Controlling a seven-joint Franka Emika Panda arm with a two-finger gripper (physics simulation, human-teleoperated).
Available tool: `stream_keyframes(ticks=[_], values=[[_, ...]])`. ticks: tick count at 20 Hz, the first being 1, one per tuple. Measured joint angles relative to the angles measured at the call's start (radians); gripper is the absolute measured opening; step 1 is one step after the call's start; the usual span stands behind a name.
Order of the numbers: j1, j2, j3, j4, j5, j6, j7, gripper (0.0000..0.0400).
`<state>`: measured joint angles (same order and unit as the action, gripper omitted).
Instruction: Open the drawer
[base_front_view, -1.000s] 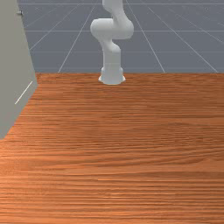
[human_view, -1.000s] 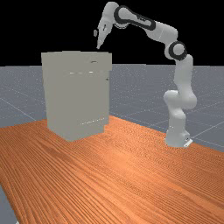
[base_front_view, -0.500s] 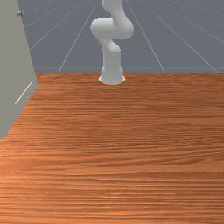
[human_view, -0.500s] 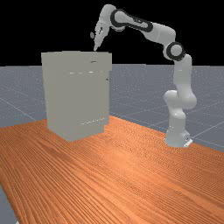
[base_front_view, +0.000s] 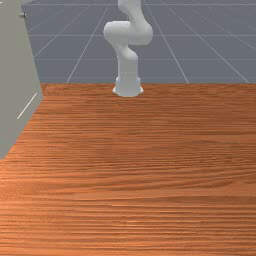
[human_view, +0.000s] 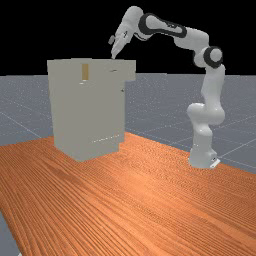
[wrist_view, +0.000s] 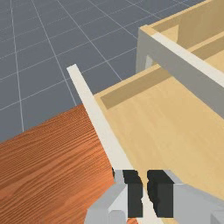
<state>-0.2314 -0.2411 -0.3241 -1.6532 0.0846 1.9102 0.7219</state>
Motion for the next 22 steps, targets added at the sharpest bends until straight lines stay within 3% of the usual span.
stream_keyframes(ticks=[6,22], values=[[0.041,-0.058,0.072,-0.055,-0.018,-0.018,0.014,0.0022],[0.085,-0.098,0.15,-0.084,-0.001,-0.064,0.049,0.0023]])
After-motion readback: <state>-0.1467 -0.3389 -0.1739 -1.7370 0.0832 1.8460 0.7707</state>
